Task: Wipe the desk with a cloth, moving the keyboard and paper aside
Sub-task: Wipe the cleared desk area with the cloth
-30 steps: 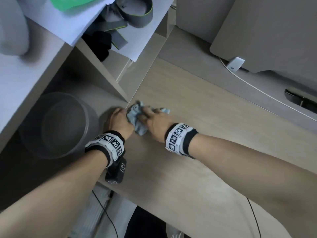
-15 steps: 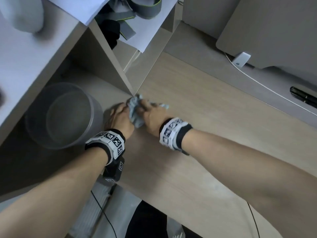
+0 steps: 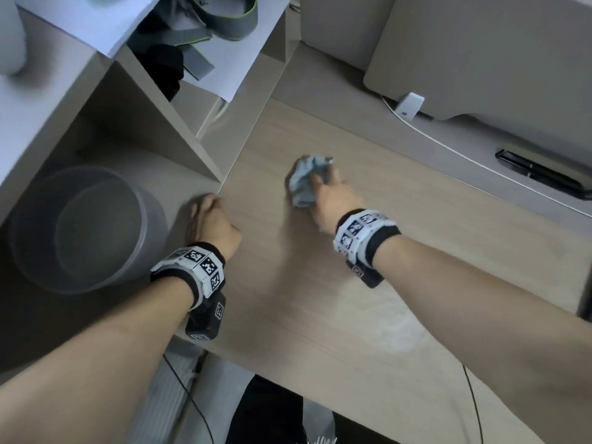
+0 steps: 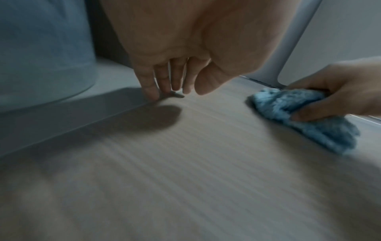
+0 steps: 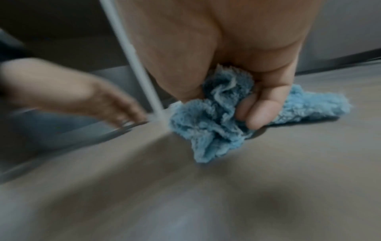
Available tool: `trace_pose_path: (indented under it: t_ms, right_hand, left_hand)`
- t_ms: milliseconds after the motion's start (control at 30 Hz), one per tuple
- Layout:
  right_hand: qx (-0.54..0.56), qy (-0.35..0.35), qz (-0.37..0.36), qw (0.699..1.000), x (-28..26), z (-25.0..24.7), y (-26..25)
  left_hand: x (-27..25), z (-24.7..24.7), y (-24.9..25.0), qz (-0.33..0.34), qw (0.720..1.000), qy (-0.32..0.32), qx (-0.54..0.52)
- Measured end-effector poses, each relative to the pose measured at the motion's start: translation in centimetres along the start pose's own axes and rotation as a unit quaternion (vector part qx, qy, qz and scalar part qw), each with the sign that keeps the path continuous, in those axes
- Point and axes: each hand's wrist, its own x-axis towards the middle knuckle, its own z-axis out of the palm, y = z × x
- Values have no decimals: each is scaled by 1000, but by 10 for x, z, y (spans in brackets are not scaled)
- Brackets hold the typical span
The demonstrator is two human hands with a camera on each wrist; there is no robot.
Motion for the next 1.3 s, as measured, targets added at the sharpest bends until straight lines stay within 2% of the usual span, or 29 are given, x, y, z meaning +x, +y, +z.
trace_pose_path:
  t_ms: [67,133,267,333,467,667,833,933,1033,1167,1300]
  right_hand:
    - [-29,-15,-121,992,-30,25,-25]
    - [-36,-21,-195,980,-62,47,-30]
    - [-30,-39,-194,980,-96,67,11]
    - [-31,-39,-151,987,-101,66,41]
    - [8,-10,-16,1000,-103,50,104]
    - [85,72,164,980,-83,18,192]
    - [130,94,277,948,-49,-5,217]
    - [149,92,303,937,-22,-15,211]
    - [125,87,269,951,9,-24,191]
    - [105,86,153,979,37,-30,142]
    - [72,69,39,994,34,-16,112]
  left_hand:
    - [1,1,12,15,1000,-9,1]
    - [2,1,25,36,999,-20,8]
    - [7,-1,50,67,997,-22,36]
    - [8,-2,65,77,995,-24,55]
    - [12,-1,86,86,993,-34,73]
    - [21,3,110,120,990,-26,69]
    - [28,7,110,124,988,-39,82]
    - [31,9,110,128,988,-31,81]
    - [33,9,108,129,988,-28,81]
    - [35,12,105,132,988,-25,79]
    - [34,10,107,117,989,-41,82]
